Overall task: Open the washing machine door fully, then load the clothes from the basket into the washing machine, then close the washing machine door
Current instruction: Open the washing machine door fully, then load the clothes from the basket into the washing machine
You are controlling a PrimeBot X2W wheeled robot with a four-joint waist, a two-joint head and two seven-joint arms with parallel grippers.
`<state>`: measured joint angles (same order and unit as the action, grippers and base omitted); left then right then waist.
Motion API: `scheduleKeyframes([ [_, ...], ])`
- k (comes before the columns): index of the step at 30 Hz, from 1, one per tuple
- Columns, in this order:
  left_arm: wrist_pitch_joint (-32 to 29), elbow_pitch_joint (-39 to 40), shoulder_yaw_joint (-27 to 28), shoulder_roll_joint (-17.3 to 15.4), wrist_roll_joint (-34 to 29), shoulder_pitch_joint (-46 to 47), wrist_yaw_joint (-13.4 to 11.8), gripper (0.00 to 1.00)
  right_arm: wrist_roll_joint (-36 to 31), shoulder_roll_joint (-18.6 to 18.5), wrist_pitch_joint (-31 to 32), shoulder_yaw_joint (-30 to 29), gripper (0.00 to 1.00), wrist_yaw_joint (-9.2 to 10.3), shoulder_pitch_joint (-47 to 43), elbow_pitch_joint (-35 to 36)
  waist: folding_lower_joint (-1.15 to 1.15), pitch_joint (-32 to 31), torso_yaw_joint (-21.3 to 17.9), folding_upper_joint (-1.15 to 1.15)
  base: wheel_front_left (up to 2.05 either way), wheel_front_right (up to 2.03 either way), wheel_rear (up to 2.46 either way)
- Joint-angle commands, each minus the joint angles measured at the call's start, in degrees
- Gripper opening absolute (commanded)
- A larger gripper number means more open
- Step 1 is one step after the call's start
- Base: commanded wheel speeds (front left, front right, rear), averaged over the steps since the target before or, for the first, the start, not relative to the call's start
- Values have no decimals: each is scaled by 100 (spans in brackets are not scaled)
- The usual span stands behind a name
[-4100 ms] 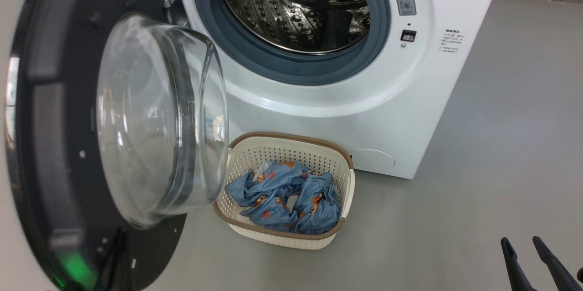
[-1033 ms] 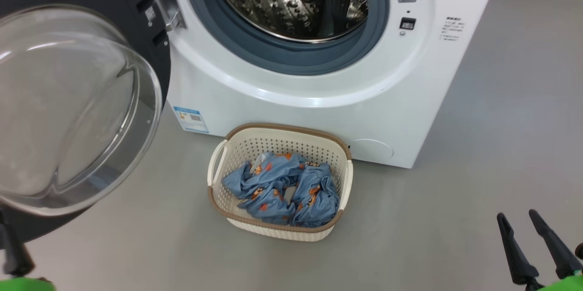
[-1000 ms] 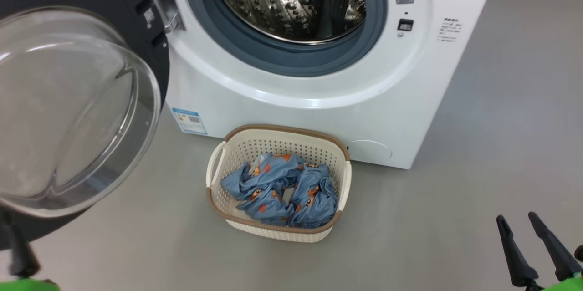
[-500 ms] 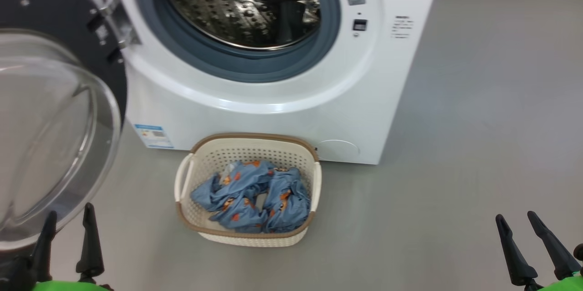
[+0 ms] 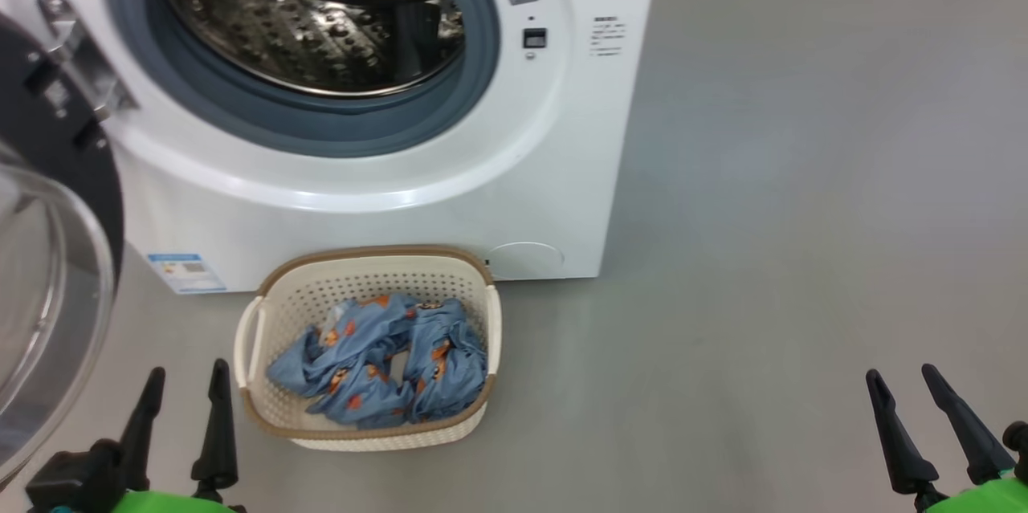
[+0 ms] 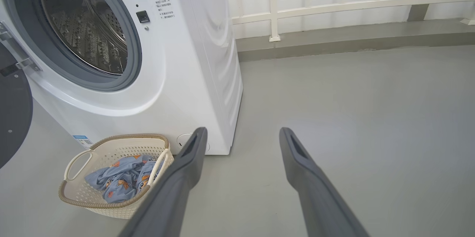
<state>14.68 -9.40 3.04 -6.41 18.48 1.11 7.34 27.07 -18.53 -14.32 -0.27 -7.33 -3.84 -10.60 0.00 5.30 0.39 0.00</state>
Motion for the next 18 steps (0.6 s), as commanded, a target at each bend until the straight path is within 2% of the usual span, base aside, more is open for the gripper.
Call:
scheduleKeyframes([
  [1, 32, 144, 138, -134, 45, 65, 14, 100, 2, -146, -68, 150, 100, -16, 164, 113, 0, 2, -173, 0, 0, 0, 0],
  [9, 32, 139, -18, -39, 89, -4, 14, 100, 1, -138, -68, 124, 100, -16, 136, 104, 0, -41, -369, 0, 0, 0, 0],
  [18, 32, 186, -61, -51, 138, -21, 14, 100, -19, -103, -68, 108, 100, -16, 111, 102, 0, -84, -405, 0, 0, 0, 0],
])
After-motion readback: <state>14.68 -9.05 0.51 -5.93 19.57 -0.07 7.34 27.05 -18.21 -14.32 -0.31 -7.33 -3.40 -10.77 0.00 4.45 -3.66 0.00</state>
